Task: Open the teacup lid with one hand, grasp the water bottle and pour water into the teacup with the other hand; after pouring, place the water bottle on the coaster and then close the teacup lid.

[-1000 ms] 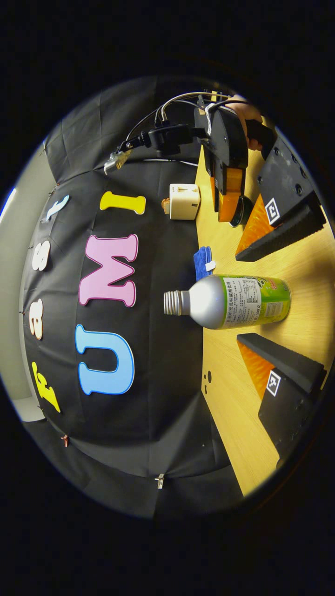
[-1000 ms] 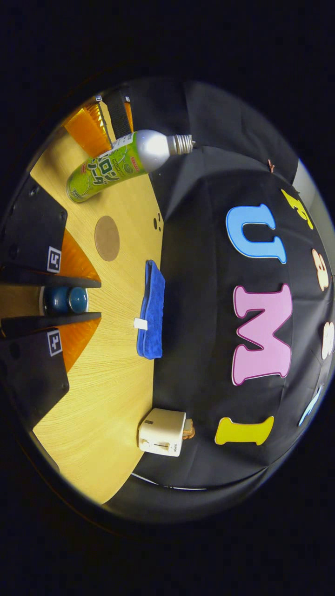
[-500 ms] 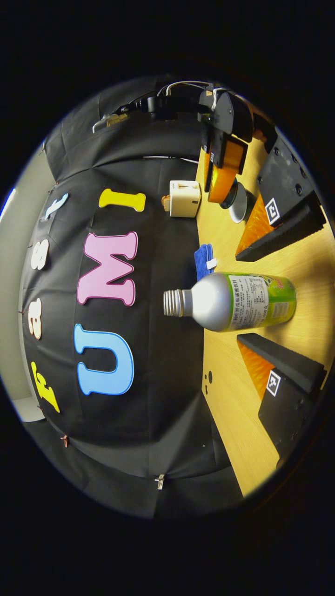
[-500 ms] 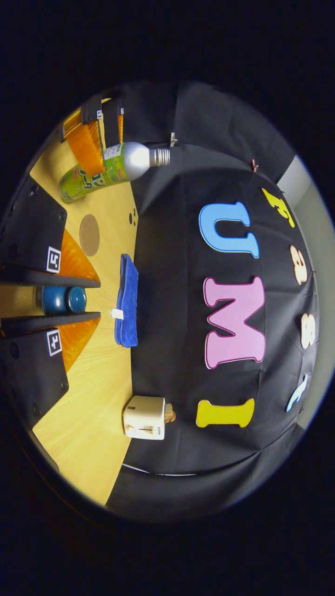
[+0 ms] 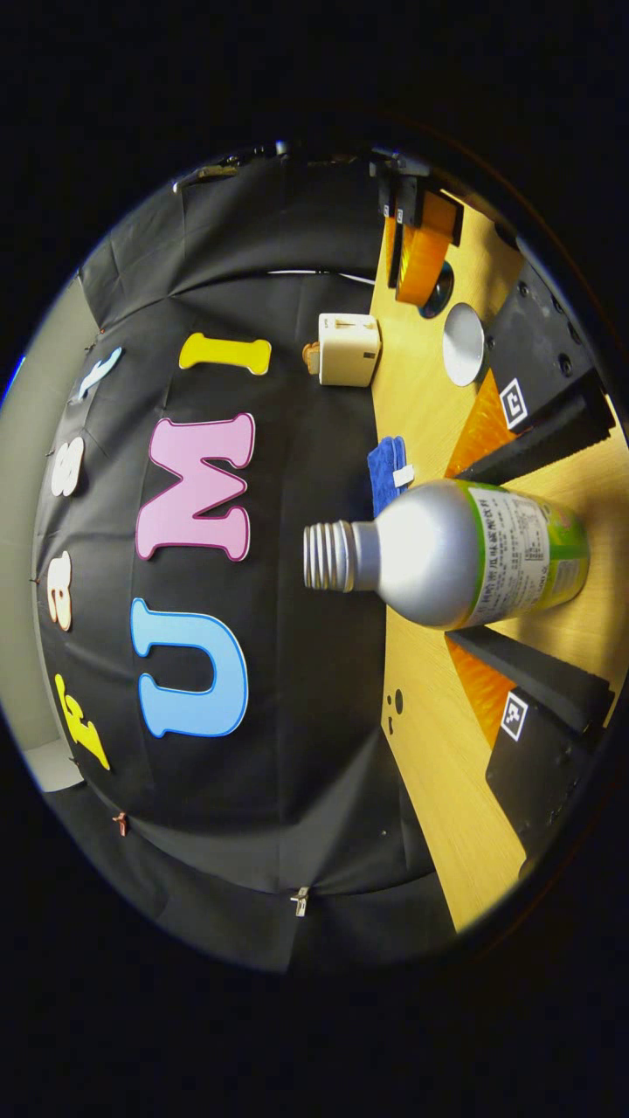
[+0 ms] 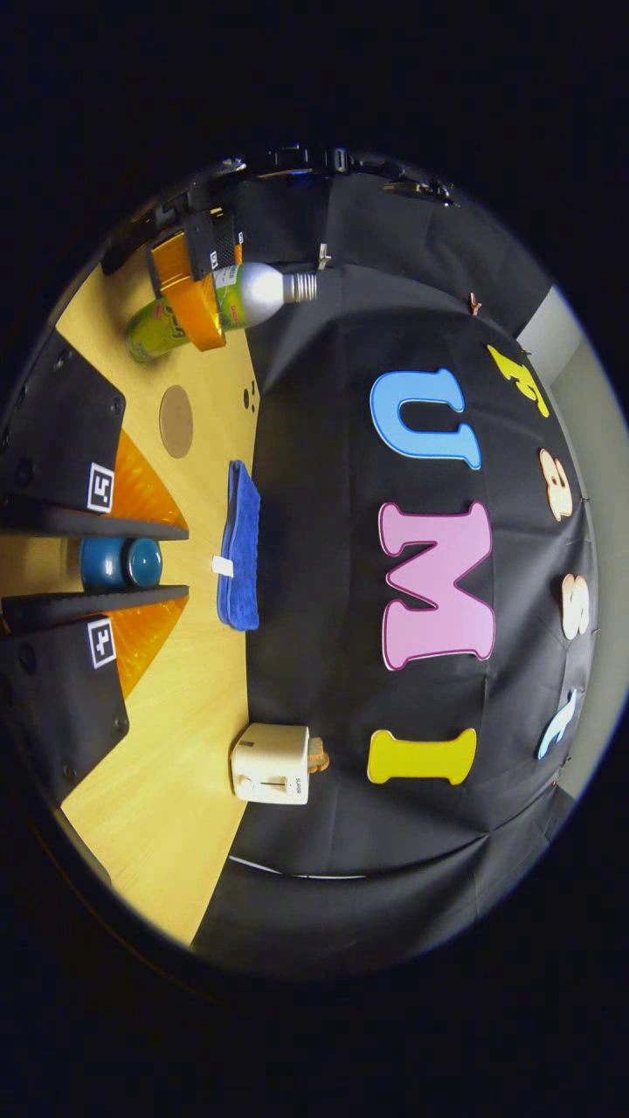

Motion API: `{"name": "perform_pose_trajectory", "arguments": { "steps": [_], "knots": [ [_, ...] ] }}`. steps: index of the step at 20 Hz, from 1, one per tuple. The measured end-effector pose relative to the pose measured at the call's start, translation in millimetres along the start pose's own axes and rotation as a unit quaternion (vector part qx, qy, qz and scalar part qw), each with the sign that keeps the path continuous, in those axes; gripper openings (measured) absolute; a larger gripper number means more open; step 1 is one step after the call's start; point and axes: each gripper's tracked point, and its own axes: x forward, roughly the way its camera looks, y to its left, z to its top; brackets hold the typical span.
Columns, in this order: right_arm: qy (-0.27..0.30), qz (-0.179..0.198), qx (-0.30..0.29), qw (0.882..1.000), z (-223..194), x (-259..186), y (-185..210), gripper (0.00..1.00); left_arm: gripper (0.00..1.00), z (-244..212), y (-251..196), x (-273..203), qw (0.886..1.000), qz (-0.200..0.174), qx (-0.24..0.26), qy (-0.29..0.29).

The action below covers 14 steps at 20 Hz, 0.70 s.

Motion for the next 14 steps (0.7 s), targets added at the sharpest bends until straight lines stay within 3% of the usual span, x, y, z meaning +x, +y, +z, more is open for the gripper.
{"name": "perform_pose_trajectory", "arguments": {
  "steps": [7,11,14],
  "knots": [
    [0.0,-0.021,0.0,1.0,1.3,0.4,-43.1,0.29,0.82,-0.6,-6.9,6.0,1.0,-0.011,0.014,0.005],
    [0.0,-0.023,0.0,1.0,1.9,0.8,-57.7,0.29,0.8,11.6,-8.2,10.9,0.992,0.004,0.124,0.004],
    [0.0,-0.023,0.0,1.0,1.7,-0.5,-66.1,0.29,0.79,17.3,-6.4,20.5,0.971,0.023,0.236,0.008]
  ]
}}
